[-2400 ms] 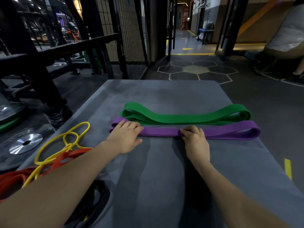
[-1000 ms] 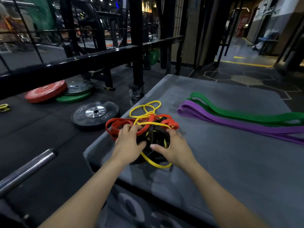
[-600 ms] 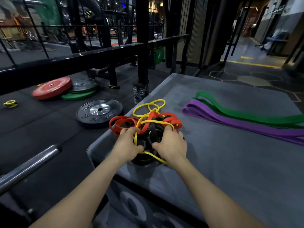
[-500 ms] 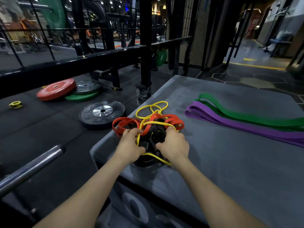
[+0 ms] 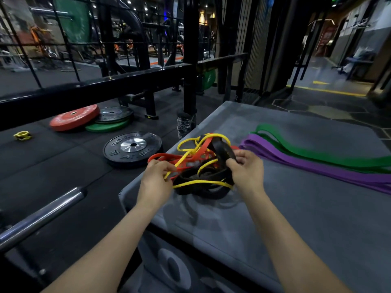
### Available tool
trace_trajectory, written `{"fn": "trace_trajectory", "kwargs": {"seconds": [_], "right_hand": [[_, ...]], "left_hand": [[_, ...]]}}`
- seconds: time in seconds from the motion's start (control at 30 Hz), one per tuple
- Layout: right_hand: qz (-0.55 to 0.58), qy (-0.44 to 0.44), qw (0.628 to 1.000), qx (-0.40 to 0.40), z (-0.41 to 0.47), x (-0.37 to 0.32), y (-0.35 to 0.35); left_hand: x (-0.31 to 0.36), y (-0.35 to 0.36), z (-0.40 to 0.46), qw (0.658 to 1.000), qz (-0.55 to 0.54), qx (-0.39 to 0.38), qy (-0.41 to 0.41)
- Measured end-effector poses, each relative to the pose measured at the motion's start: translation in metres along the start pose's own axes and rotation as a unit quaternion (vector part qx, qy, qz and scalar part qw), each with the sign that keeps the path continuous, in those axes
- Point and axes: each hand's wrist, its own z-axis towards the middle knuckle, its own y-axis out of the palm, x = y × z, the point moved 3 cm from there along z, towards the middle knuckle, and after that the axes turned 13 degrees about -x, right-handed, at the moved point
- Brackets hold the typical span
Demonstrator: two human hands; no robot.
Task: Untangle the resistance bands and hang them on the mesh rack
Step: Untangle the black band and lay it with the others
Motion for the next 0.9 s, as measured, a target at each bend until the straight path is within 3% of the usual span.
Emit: {"fn": "trace_trajectory", "kwargs": {"seconds": [0.17,0.27,0.43,0.6,0.73,0.9], "right_hand": [[0.098,0.000,0.990,0.103,0.016,0.009,-0.018],[0.089,0.007,0.988,0.128,0.019,0.012,-0.036],[0.116,-0.019,0.993,0.000,0.003,-0.010,-0.033],[0.058,-0.031,0.988,-0.142,-0.028,-0.021,-0.034],[-0.022,-0.064,0.974,-0.214,-0.043,-0.025,-0.045],[-0.118,-0.091,0.964,-0.219,-0.049,-0.025,-0.068]], "left_hand": [[-0.011,0.002,-0.005,0.992,0.060,-0.102,0.032],[-0.027,-0.004,-0.005,0.987,0.127,-0.098,-0.002],[-0.025,0.005,-0.001,0.987,0.131,-0.091,0.014],[0.026,0.011,0.000,0.990,-0.037,0.031,0.129],[0.053,0.036,0.002,0.986,-0.054,-0.058,0.144],[0.056,0.050,0.008,0.979,0.024,-0.127,0.158]]}}
